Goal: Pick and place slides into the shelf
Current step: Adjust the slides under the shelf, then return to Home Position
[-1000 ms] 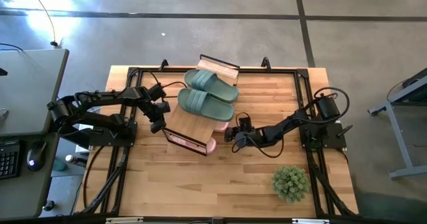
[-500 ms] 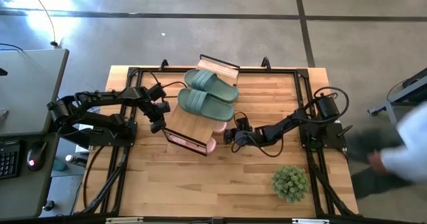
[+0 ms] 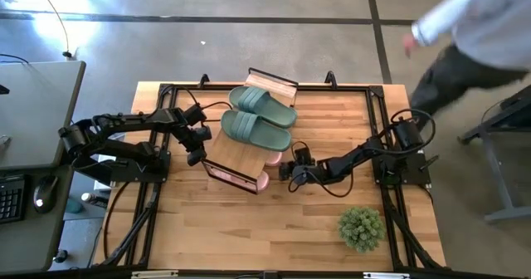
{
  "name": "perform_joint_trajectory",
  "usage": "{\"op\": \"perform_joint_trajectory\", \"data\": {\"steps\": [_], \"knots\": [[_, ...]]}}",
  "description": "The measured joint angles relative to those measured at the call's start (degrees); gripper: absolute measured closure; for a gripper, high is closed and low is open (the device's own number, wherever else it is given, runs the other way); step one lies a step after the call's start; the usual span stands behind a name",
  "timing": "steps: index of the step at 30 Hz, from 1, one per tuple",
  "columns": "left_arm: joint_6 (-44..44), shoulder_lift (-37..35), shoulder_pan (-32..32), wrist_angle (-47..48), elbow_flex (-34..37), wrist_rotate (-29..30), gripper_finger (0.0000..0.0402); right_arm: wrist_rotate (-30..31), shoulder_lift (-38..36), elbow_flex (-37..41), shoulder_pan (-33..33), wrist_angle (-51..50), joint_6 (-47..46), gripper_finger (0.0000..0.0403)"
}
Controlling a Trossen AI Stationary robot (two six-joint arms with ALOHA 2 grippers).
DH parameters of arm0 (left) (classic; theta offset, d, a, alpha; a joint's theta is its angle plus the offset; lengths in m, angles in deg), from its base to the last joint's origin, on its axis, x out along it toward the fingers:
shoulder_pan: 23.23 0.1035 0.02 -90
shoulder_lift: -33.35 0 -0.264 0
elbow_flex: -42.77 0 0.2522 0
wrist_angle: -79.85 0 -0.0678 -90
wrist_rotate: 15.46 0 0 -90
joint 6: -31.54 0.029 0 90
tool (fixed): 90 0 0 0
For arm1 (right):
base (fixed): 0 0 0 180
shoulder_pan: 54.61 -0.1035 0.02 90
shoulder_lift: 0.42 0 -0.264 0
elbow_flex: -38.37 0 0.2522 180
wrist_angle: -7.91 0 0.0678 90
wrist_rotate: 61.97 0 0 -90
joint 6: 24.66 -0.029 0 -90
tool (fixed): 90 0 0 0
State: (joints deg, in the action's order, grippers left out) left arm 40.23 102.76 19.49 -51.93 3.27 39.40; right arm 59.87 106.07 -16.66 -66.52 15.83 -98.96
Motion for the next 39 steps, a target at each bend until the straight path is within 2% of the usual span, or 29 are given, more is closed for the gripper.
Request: {"op": "perform_joint_trajectory", "data": {"steps": [6, 14, 22, 26, 32, 36, 39], "knots": [[-1.3, -3.3, 0.0, 0.5, 0.0, 2.1, 0.0402, 3.2, -0.1, 0.0, -1.9, -2.4, -3.3, 0.0403], [-3.0, -10.8, 0.0, 5.0, 0.0, 7.3, 0.0401, 3.2, -0.1, 0.0, -2.4, -2.6, -3.5, 0.0403], [-6.0, -16.6, 0.0, 9.7, 0.0, 19.3, 0.0401, 2.5, -0.1, 0.0, -2.4, -2.6, -2.5, 0.0403], [-8.9, -20.0, 0.0, 7.0, 0.0, 21.0, 0.0401, 1.5, -1.4, 0.2, -2.4, -5.5, -1.1, 0.0403], [-11.5, -27.2, 0.0, 6.0, -0.4, 24.5, 0.0401, 1.5, -10.2, 0.2, -2.8, -21.4, 1.2, 0.0403], [-11.5, -31.5, 0.0, 5.0, -2.5, 27.8, 0.0401, 1.6, -19.1, 0.1, -3.2, -31.4, 5.1, 0.0403], [-9.4, -33.7, 0.1, 0.7, -5.4, 29.4, 0.0401, 0.4, -26.6, 0.2, -2.7, -37.1, 9.4, 0.0403]]}}
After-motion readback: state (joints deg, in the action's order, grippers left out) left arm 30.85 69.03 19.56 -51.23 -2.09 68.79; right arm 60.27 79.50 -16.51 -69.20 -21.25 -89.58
